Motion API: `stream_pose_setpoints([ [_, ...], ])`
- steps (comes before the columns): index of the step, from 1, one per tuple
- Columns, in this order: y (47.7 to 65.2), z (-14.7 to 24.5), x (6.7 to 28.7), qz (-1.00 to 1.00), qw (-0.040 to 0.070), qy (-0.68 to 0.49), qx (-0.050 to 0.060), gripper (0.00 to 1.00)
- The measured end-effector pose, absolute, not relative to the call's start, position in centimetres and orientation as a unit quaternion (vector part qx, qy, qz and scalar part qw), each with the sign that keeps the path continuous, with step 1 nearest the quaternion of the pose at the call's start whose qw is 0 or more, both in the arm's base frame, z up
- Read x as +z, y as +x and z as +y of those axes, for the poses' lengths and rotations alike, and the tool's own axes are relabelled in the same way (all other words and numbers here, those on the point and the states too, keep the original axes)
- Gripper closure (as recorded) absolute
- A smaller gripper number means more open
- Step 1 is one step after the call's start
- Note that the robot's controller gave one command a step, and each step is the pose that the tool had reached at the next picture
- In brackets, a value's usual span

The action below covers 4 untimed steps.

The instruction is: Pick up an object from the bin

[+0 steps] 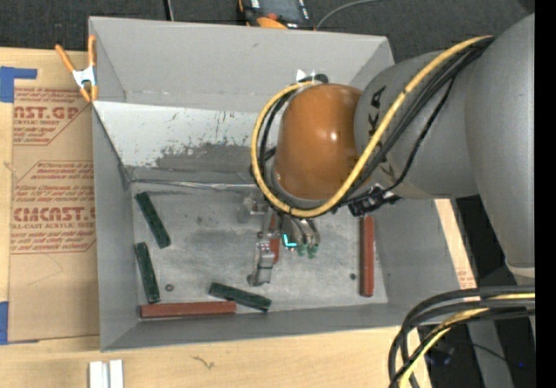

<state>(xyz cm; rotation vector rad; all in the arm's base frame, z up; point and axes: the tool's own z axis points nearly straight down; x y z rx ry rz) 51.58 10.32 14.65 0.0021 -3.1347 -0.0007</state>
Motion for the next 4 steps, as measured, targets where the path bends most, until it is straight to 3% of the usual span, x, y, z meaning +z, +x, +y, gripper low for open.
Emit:
stream_pose_setpoints([
  [1, 48.5, 14.0, 7.8, -0.999, 0.003, 0.051, 0.000, 0.00],
  [2, 49.2, 8.0, 7.0, -0.998, -0.002, 0.070, 0.001, 0.00],
  [3, 49.1, 8.4, 7.0, -0.997, -0.001, 0.072, 0.000, 1.00],
  [4, 48.1, 9.7, 23.5, -0.997, -0.005, 0.082, -0.001, 1.00],
])
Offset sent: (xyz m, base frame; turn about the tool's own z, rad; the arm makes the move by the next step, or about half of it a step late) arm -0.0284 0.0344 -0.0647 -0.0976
